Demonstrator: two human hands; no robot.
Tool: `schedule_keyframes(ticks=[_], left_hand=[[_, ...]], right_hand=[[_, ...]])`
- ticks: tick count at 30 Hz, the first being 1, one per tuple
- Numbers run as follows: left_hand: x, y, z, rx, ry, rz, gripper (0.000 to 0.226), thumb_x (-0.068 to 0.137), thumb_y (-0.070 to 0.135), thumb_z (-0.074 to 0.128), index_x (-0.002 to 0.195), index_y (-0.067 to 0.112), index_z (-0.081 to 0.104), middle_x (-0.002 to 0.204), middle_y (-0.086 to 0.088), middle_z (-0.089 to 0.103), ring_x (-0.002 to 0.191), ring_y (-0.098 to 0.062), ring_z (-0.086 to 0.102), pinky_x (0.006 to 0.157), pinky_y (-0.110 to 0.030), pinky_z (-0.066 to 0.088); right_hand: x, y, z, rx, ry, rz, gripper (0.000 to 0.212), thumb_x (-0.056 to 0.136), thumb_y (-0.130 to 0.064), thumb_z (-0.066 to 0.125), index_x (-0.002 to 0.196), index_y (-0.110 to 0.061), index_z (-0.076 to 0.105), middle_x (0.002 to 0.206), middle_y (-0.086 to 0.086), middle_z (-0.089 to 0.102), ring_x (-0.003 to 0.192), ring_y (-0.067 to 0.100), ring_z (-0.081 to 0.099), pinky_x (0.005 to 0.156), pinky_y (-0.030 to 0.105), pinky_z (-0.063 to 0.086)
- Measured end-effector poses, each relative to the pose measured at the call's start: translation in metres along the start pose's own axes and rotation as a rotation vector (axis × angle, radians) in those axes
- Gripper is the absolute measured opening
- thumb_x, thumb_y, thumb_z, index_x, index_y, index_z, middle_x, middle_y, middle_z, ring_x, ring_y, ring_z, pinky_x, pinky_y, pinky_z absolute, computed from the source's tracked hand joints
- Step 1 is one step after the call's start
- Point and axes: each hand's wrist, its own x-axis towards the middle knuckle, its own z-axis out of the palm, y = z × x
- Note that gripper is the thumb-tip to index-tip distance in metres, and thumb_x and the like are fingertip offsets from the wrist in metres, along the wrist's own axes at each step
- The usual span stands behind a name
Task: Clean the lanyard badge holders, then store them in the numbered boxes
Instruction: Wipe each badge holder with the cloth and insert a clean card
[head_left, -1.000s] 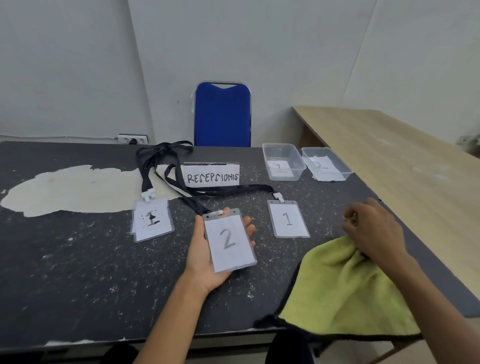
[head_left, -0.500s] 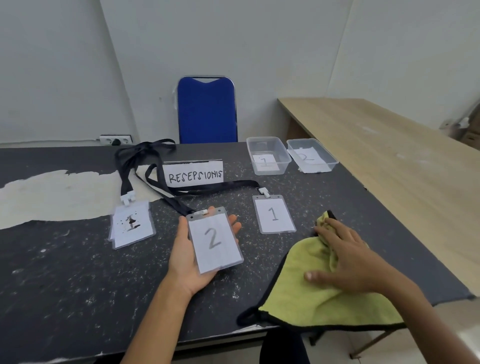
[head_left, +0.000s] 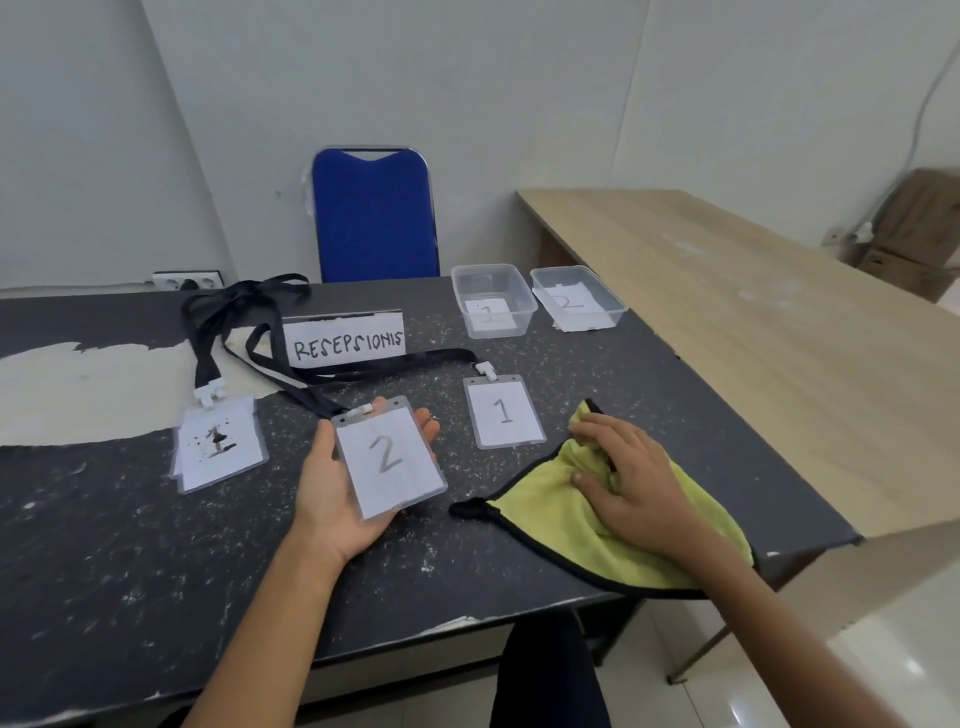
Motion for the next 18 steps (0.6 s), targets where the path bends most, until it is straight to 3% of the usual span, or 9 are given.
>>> schedule_keyframes(ticks=[3,4,7,10,14,18], left_hand=[[-0.004,0.000,0.003,0.030,-0.064,-0.011,0.057,0.086,0.044,0.050,0.138,0.021,0.050,0.124,-0.020,0.063,0.110,-0.035,0.064,0.088,-0.060,0.048],[-0.004,-0.001,0.003,0.040,-0.071,-0.014,0.056,0.085,0.042,0.050,0.136,0.020,0.052,0.124,-0.020,0.063,0.109,-0.035,0.065,0.086,-0.060,0.049],[0.002,-0.006,0.009,0.031,-0.066,-0.025,0.052,0.085,0.039,0.044,0.130,0.016,0.059,0.125,-0.021,0.063,0.107,-0.034,0.065,0.086,-0.055,0.053],[0.017,-0.011,0.029,0.067,-0.047,-0.031,0.044,0.093,0.039,0.039,0.128,0.020,0.058,0.126,-0.017,0.063,0.112,-0.034,0.063,0.100,-0.049,0.043],[0.046,-0.012,0.063,0.161,-0.063,-0.037,0.048,0.101,0.043,0.025,0.118,0.017,0.062,0.123,-0.017,0.065,0.113,-0.034,0.058,0.103,-0.050,0.037],[0.079,-0.007,0.083,0.276,-0.038,-0.050,0.051,0.102,0.040,0.026,0.122,0.005,0.058,0.122,-0.018,0.064,0.106,-0.030,0.059,0.096,-0.043,0.044]], right_hand=[[-0.001,-0.011,-0.011,0.114,0.022,0.070,0.059,0.074,-0.047,0.043,0.132,-0.036,0.044,0.144,-0.020,0.033,0.140,0.007,0.023,0.117,0.042,0.010],[0.000,-0.017,-0.013,0.134,0.079,0.070,0.057,0.076,-0.049,0.041,0.131,-0.036,0.046,0.144,-0.018,0.035,0.139,0.007,0.024,0.117,0.042,0.009],[0.009,-0.046,-0.018,0.242,0.176,0.056,0.042,0.088,-0.049,0.051,0.125,-0.030,0.053,0.127,-0.017,0.052,0.119,0.002,0.046,0.106,0.031,0.032],[0.032,-0.070,-0.018,0.481,-0.003,0.147,0.043,0.090,-0.046,0.055,0.125,-0.022,0.055,0.115,-0.014,0.060,0.100,-0.001,0.057,0.083,0.015,0.047],[0.072,-0.079,-0.016,0.728,-0.181,0.285,0.033,0.095,-0.032,0.055,0.122,-0.015,0.057,0.107,0.001,0.068,0.087,0.009,0.064,0.063,0.019,0.051],[0.101,-0.058,-0.016,0.805,-0.179,0.402,0.024,0.096,-0.010,0.053,0.119,-0.004,0.055,0.102,0.010,0.069,0.081,0.020,0.066,0.053,0.023,0.053]])
